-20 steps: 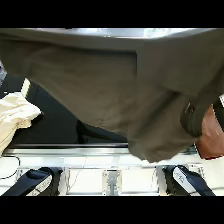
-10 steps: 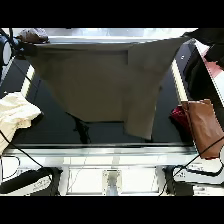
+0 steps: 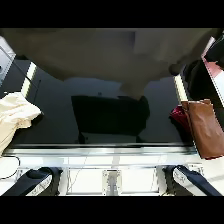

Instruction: Fold the shirts.

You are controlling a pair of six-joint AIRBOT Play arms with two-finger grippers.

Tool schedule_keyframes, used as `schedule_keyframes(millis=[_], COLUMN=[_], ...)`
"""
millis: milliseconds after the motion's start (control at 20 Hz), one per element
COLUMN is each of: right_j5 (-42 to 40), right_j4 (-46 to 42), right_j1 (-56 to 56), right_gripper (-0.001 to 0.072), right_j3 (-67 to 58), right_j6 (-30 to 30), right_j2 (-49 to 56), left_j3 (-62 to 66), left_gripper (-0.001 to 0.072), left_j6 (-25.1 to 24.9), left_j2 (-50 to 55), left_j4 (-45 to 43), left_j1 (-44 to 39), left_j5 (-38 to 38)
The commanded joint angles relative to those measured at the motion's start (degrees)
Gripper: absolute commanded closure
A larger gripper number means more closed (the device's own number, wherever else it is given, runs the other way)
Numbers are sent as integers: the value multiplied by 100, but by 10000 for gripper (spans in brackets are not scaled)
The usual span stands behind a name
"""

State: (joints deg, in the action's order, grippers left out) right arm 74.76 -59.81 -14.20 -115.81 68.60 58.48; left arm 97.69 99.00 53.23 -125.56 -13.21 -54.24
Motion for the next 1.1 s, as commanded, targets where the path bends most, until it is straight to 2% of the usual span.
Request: schedule_keyframes(millis=[0,150,300,500,650,800,900,1050], right_j5=[-33,-291,7,282,385,-46,-535,-2111], right_j4=[-525,-605,-584,-293,114,160,155,153], right_j1=[7,7,7,7,9,136,422,975], right_gripper=[706,706,706,705,705,705,705,704], right_j3=[-2,-2,37,358,824,1421,1526,1521], right_j6=[-63,-20,170,382,374,369,225,74], right_j2=[-1423,-2085,-1888,-909,249,1604,2599,3897], left_j3=[0,0,0,-7,-9,-9,-7,-4], left_gripper=[699,699,699,699,699,699,699,699], left_j6=[-2,-2,-90,-313,-315,-291,-17,0], left_j2=[-1115,-1727,-1661,-376,1062,2605,3576,4621], left_j4=[173,546,557,518,221,227,258,278], left_j1=[-280,-372,-372,-367,-210,341,706,863], left_j5=[243,240,-33,-1281,-1606,-1257,-767,-105])
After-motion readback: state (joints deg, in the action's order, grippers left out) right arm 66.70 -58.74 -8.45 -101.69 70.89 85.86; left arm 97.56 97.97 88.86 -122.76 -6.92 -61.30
